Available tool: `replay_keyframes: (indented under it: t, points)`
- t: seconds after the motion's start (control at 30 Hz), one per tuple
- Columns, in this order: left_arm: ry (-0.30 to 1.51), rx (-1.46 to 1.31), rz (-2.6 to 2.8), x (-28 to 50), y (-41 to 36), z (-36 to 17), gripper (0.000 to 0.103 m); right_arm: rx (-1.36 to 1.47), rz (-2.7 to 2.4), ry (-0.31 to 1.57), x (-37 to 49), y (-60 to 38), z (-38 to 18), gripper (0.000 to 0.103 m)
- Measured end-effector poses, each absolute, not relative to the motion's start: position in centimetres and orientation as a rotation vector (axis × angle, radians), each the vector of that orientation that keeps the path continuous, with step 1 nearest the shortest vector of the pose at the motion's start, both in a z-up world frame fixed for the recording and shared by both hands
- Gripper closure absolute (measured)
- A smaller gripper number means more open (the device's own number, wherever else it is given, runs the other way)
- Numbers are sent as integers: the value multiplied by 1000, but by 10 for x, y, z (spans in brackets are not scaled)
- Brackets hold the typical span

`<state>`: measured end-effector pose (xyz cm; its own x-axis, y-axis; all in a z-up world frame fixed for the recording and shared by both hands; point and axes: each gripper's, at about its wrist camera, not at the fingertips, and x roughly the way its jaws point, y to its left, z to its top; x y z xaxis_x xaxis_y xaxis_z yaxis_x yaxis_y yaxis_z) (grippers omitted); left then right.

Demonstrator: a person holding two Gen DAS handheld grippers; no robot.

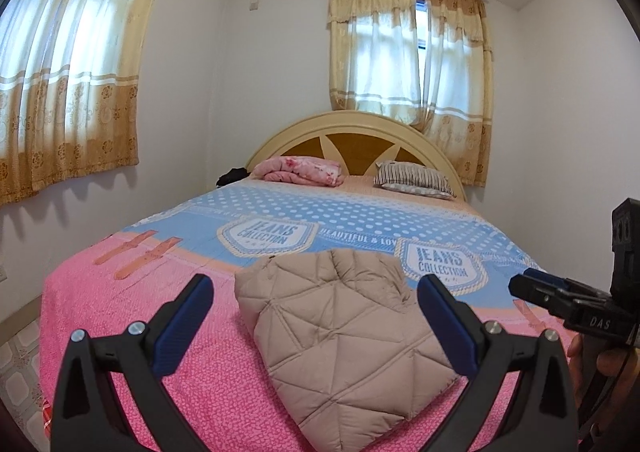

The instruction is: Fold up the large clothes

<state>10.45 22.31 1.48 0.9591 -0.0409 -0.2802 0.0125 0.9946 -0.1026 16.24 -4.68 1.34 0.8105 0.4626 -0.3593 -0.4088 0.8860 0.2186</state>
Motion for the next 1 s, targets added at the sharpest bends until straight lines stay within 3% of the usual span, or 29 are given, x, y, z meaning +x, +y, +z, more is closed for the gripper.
replay_keyframes:
  t: [1.0]
  points:
    - [267,-65,-24,102,220,16,0,104,485,413,152,-41,15,23]
